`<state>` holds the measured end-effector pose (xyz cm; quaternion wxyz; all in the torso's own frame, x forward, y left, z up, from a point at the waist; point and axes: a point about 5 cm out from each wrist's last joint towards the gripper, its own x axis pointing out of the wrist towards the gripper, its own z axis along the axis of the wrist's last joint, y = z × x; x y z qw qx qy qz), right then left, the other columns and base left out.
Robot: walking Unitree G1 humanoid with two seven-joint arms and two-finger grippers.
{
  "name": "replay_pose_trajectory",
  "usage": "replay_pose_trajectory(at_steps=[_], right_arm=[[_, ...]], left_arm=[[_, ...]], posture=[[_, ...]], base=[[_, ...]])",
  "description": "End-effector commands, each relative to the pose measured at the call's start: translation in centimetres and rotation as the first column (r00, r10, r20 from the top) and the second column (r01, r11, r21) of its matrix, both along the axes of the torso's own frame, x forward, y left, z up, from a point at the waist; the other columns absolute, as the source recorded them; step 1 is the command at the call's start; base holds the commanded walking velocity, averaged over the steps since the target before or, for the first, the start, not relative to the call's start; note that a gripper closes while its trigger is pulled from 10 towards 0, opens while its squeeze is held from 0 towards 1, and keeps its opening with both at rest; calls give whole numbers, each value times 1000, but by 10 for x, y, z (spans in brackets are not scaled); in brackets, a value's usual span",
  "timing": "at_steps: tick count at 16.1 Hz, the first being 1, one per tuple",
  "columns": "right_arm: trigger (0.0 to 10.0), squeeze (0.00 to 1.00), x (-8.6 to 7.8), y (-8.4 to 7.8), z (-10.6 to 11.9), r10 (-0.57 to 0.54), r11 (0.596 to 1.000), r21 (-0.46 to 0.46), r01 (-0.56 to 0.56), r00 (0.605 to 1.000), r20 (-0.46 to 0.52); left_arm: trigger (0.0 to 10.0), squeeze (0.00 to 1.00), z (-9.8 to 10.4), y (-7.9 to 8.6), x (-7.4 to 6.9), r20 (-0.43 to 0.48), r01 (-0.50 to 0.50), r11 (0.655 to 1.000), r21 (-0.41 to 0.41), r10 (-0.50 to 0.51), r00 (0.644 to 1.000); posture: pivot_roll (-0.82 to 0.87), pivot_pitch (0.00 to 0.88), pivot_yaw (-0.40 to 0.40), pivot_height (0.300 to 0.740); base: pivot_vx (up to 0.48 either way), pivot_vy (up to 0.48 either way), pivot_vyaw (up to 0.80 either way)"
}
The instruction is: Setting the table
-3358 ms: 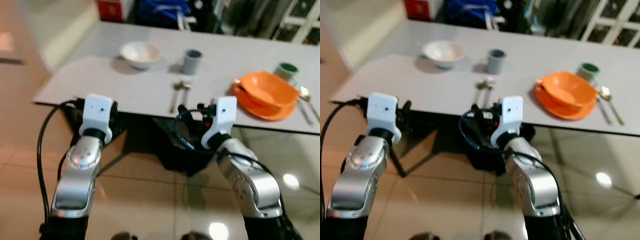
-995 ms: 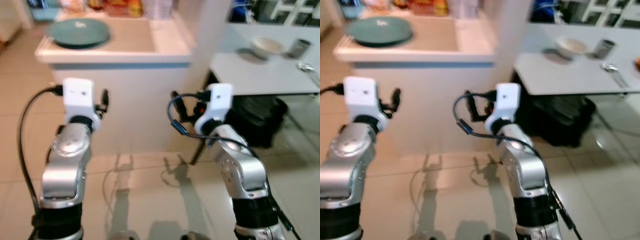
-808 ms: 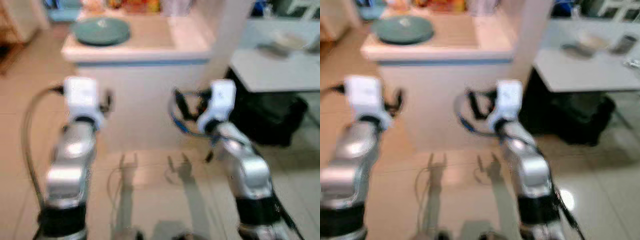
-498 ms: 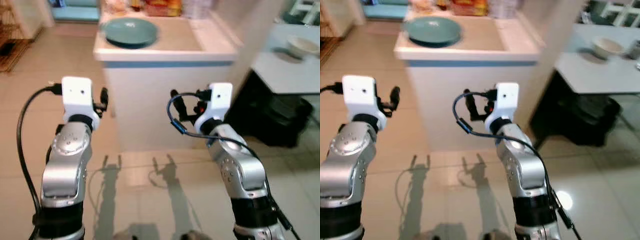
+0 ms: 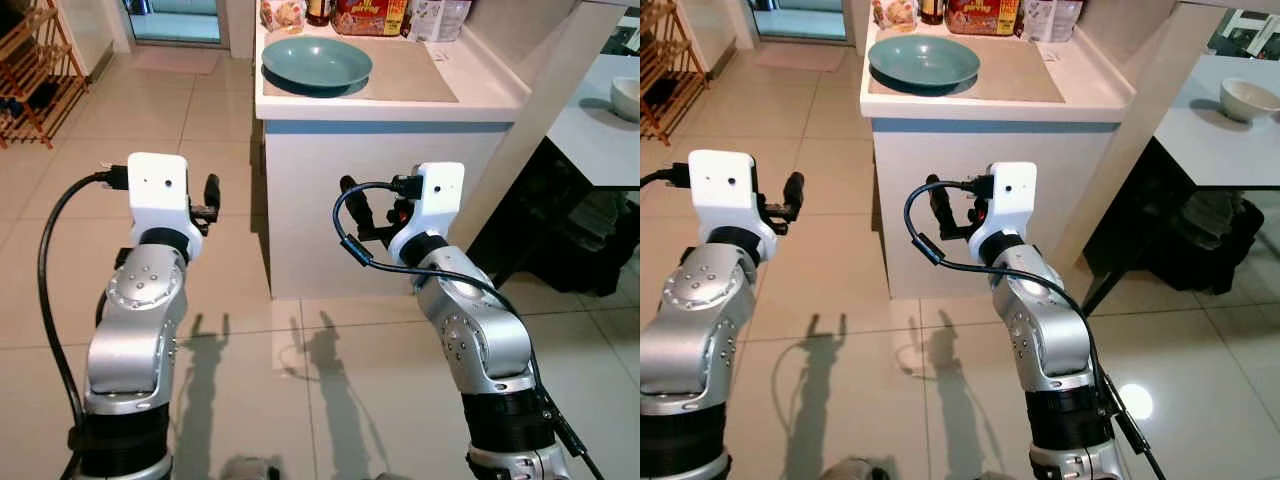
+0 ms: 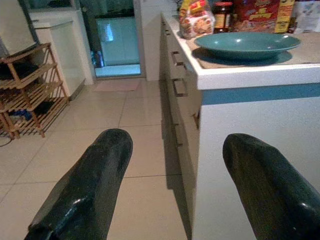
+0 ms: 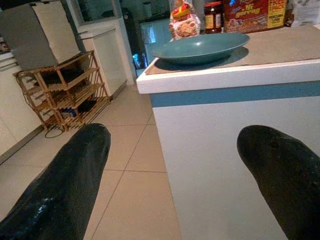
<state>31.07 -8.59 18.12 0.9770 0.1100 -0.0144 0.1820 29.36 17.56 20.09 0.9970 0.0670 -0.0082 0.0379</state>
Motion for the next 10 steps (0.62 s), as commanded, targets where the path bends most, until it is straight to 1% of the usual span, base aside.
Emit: replay_pose_trajectory(at_steps=[1, 7, 10], right_arm=[[10000, 0, 1, -6, 3, -18, 1000, 0, 18, 1000, 13], [10000, 0, 2, -6, 3, -20, 1000, 2, 20, 1000, 15], [10000, 0, 4, -10, 5, -31, 1000, 1, 31, 999, 24]], left_arm=[[10000, 0, 3, -6, 0, 7, 25, 1000, 0, -25, 1000], [10000, 0, 3, -5, 0, 5, 25, 1000, 3, -25, 1000], [10000, 0, 4, -5, 1, 9, 30, 1000, 8, -30, 1000]], posture=[[22, 56, -48, 740], [23, 56, -46, 740], [24, 56, -43, 740]], base=[[371, 0, 0], [387, 0, 0], [390, 0, 0]])
